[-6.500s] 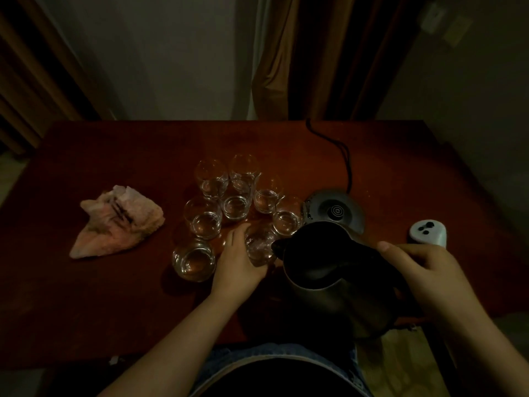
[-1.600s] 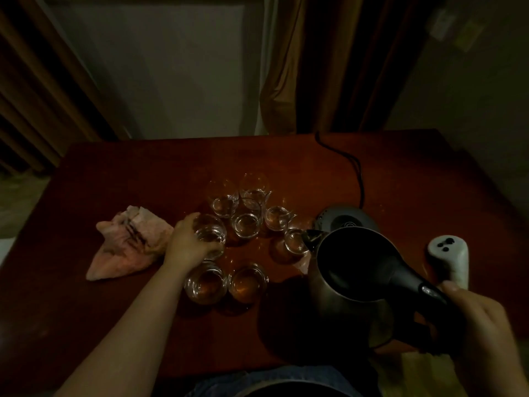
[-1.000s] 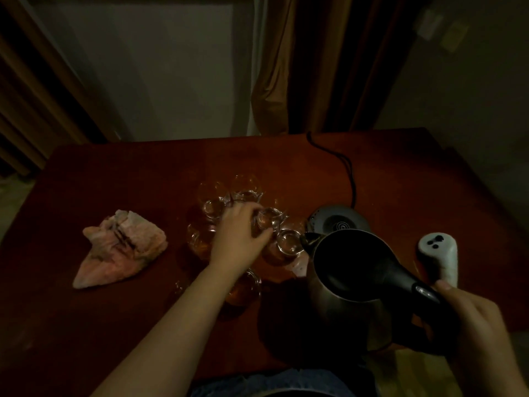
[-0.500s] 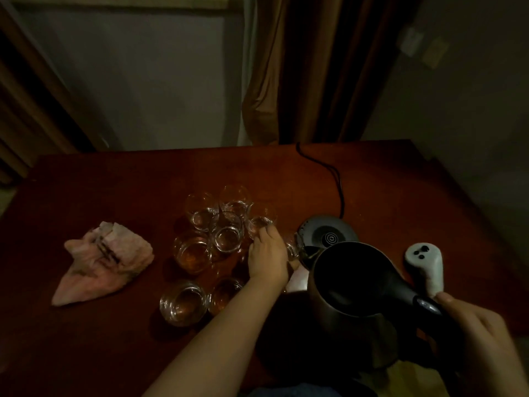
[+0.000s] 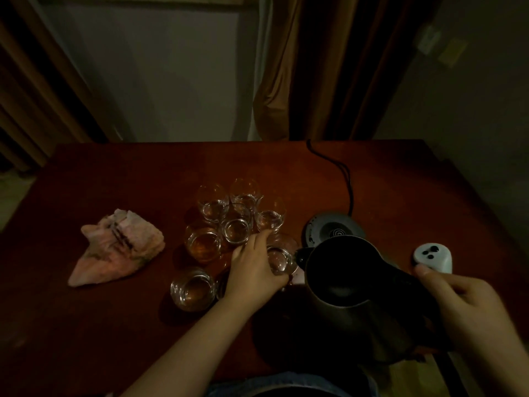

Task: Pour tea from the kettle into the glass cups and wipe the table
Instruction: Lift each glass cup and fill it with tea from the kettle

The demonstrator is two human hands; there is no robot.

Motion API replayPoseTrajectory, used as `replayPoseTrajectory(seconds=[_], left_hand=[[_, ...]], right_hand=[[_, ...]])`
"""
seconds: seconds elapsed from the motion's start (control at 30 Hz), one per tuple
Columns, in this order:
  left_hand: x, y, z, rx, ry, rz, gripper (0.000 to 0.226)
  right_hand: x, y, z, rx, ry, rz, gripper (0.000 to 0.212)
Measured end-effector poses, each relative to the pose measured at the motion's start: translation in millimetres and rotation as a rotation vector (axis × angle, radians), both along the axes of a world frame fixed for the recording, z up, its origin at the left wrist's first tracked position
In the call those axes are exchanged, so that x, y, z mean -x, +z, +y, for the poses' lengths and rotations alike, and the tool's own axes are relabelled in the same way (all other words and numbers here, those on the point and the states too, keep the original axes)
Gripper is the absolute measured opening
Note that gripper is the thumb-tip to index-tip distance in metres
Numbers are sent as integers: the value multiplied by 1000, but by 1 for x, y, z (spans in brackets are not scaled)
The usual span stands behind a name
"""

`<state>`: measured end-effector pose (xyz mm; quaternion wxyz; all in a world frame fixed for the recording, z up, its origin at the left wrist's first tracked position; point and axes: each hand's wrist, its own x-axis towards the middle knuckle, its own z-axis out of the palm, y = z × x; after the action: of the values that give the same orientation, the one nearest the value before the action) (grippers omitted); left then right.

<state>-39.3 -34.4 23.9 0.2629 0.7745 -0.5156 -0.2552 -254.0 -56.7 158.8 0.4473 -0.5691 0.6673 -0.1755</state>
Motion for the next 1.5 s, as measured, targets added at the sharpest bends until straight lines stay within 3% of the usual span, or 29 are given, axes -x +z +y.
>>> replayPoseTrajectory(seconds=[0.1, 0.47, 0.83, 1.5], left_hand=[[0, 0, 6, 25, 20, 31, 81], [1, -8, 17, 33, 44, 65, 80], [-1, -7, 14, -3, 72, 63, 85], [-3, -10, 14, -31, 38, 65, 79]], right_hand=[[-2, 6, -2, -5, 55, 5, 28], [3, 16, -4, 70, 178, 150, 62], [3, 13, -13, 79, 212, 147, 28], [-4, 12, -25, 94, 258, 128, 34]])
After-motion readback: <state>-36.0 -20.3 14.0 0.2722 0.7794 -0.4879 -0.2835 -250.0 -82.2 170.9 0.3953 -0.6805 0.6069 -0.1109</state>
